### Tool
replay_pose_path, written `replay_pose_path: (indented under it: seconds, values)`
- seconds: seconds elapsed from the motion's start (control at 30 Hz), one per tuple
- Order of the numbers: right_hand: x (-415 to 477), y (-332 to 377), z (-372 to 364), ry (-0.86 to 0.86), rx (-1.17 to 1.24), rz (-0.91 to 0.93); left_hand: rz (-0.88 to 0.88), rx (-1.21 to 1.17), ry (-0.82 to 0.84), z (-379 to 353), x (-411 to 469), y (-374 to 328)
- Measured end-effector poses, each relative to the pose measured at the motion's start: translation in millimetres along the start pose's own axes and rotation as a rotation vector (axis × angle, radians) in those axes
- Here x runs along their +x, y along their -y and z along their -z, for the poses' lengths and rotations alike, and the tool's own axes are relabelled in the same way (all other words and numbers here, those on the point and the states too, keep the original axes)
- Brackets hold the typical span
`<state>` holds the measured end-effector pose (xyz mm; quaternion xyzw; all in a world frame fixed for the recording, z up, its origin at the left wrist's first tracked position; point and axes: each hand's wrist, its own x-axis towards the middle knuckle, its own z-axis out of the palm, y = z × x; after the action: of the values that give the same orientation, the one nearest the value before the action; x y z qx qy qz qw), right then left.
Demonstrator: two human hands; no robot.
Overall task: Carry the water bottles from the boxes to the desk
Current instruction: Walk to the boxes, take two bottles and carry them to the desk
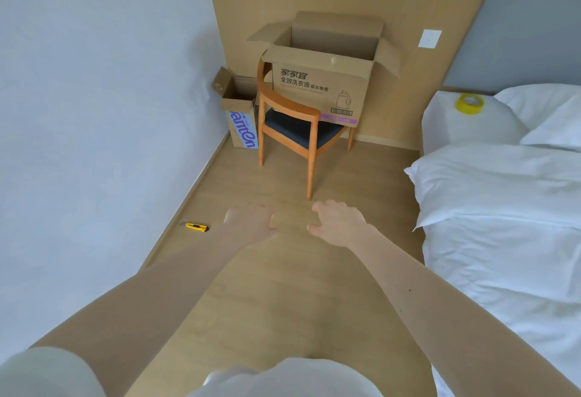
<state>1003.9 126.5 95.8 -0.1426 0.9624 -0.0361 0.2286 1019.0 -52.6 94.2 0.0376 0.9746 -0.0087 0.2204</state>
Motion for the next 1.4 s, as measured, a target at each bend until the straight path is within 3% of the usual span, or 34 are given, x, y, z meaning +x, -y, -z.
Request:
replay_pose_path:
  seconds: [0.43, 0.93, 1.4]
  values:
    - [144.8, -18.1, 34.3, 0.081, 0.052, -0.126, -0.117, -0.009, 0.061, 36.9, 172.4, 47.4]
    - [308.5, 21.8, 124.0, 0.083, 0.035, -0.221, -0.272, -0.017, 0.035, 121.1, 336.9, 131.7]
    - [421.6, -35.5, 190.4, -0.005, 0.054, -0.195, -0.294, -0.082, -0.02, 171.6, 451.5, 137.2]
